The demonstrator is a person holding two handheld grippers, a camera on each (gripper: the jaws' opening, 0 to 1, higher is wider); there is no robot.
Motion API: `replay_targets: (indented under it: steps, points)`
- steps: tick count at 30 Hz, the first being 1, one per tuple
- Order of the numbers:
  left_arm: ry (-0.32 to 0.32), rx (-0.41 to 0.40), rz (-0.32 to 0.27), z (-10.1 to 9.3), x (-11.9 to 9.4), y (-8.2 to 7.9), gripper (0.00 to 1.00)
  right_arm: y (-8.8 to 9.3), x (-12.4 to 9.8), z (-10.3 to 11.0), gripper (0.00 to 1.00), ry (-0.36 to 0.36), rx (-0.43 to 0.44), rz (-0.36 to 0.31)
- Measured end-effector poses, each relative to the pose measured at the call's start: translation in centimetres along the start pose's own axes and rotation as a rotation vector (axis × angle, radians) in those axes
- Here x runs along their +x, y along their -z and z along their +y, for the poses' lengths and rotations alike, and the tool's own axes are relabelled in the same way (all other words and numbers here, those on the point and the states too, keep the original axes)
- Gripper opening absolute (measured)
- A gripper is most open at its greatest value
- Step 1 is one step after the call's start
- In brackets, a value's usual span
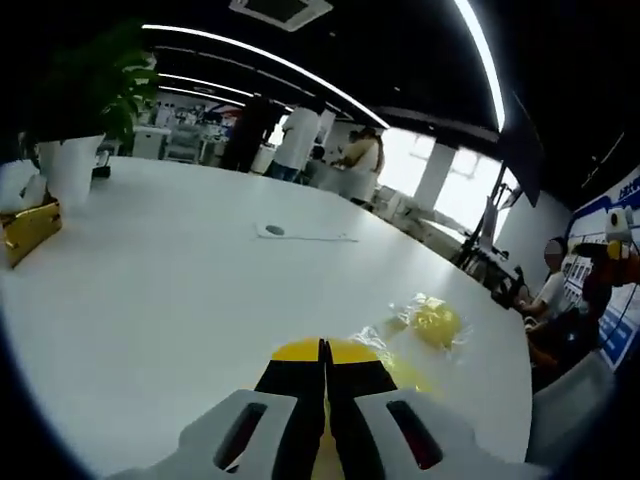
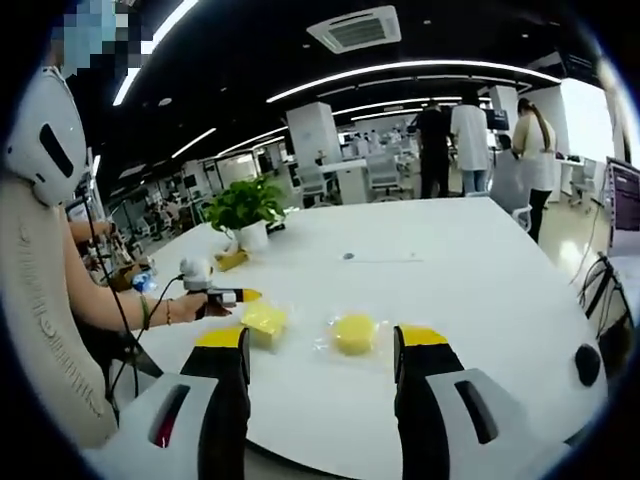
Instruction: Compare the silicone blocks by pressing each to a similar depth, holding the contact briefly, and releasing to observe deformation and rebound differences across the visible hardness samples.
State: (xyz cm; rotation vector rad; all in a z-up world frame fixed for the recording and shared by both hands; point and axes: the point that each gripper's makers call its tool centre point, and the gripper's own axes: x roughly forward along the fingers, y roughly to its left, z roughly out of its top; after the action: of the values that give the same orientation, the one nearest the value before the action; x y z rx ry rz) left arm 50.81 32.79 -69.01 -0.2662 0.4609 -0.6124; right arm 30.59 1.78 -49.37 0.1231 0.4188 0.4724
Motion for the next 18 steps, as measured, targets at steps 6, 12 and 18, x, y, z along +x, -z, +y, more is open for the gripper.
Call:
replay_targets:
  steps: [6, 12, 18]
  points:
    - [-0.041, 0.018, 0.022, 1.3, 0.3, 1.4, 0.0, 0.3, 0.5, 0.0, 0.53, -0.004, 0.004, 0.014]
    - [-0.058, 0.024, 0.035, 1.8, 0.4, 2.2, 0.0, 0.4, 1.0, 0.3, 0.53, -0.021, 0.011, 0.017]
    - [-0.06, 0.011, 0.02, 1.8, 0.4, 2.2, 0.0, 0.4, 1.2, 0.3, 0.53, -0.03, 0.011, 0.015]
